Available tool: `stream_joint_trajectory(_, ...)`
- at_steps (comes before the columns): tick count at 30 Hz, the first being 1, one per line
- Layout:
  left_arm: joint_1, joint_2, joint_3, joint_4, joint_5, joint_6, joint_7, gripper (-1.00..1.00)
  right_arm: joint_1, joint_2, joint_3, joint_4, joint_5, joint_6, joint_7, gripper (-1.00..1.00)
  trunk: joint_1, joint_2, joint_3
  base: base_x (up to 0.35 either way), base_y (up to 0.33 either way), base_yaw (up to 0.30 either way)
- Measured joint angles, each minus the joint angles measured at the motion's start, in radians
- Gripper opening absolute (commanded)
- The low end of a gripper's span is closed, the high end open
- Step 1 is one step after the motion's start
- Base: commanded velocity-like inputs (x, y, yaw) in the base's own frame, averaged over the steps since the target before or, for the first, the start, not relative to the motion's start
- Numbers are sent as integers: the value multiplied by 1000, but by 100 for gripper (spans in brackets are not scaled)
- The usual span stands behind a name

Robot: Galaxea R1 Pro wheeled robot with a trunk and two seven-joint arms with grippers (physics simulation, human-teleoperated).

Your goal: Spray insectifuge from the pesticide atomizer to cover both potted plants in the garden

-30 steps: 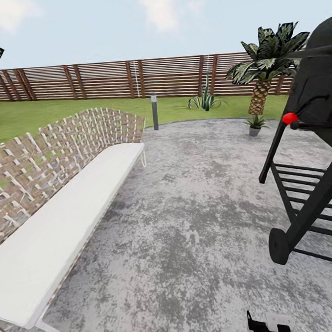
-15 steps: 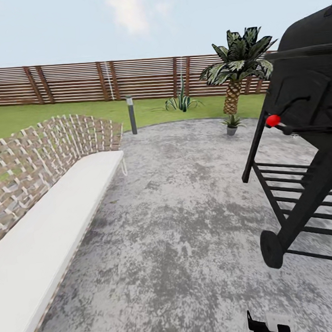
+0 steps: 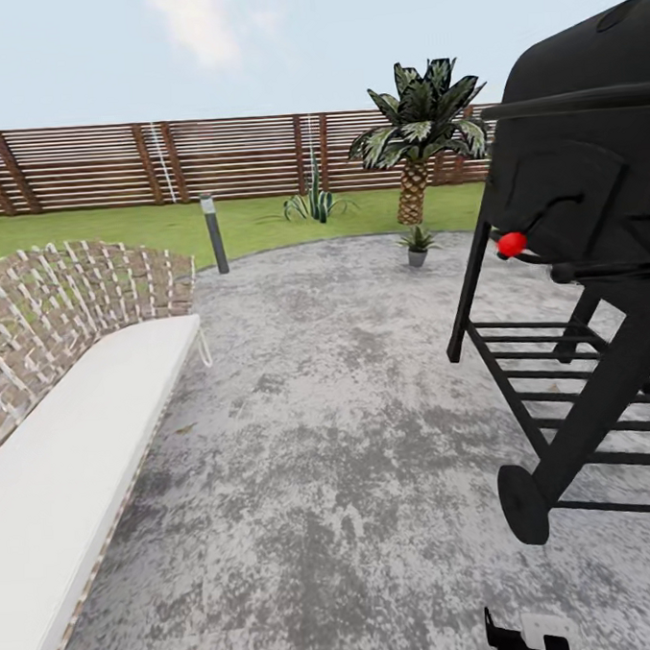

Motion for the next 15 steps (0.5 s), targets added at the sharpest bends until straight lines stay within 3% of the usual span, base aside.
stream_joint_trajectory(15, 0, 1, 0, 1, 0, 0, 0, -100, 0, -6, 2, 2, 2, 0, -1, 100, 0, 0, 0, 335, 36, -2)
